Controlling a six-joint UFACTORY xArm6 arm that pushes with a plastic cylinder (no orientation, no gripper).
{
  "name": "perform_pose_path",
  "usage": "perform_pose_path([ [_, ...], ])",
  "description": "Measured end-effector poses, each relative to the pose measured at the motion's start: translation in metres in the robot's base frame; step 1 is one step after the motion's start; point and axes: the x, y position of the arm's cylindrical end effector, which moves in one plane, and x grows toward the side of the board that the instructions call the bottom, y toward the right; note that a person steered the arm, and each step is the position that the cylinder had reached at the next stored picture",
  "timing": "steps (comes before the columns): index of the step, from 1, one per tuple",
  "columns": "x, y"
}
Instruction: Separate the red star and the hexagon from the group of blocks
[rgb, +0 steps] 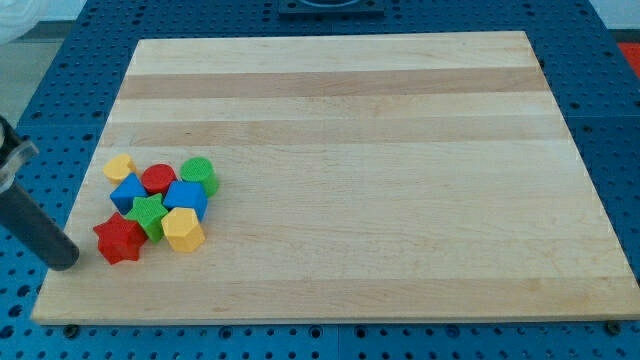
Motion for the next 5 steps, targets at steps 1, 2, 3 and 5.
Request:
perform_pose_path([
  [1,-0.007,0.05],
  [2,-0.023,0.086],
  [3,-0.029,0.113],
  [5,-0.029,0.189],
])
